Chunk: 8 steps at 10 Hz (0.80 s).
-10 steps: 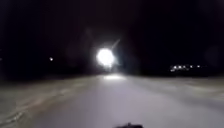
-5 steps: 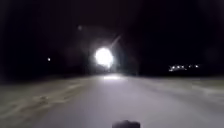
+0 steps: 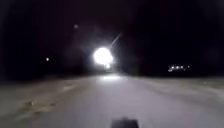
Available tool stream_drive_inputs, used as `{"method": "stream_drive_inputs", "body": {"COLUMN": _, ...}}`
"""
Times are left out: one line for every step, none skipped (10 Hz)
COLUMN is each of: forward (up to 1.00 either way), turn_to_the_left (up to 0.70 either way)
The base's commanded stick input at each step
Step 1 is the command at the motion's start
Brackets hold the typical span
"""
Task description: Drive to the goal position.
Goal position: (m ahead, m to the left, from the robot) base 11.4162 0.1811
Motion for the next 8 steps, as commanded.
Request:
{"method": "stream_drive_inputs", "body": {"forward": 1.00, "turn_to_the_left": 0.00}}
{"method": "stream_drive_inputs", "body": {"forward": 1.00, "turn_to_the_left": 0.00}}
{"method": "stream_drive_inputs", "body": {"forward": 1.00, "turn_to_the_left": 0.00}}
{"method": "stream_drive_inputs", "body": {"forward": 1.00, "turn_to_the_left": 0.00}}
{"method": "stream_drive_inputs", "body": {"forward": 1.00, "turn_to_the_left": 0.00}}
{"method": "stream_drive_inputs", "body": {"forward": 1.00, "turn_to_the_left": 0.06}}
{"method": "stream_drive_inputs", "body": {"forward": 1.00, "turn_to_the_left": 0.22}}
{"method": "stream_drive_inputs", "body": {"forward": 1.00, "turn_to_the_left": 0.38}}
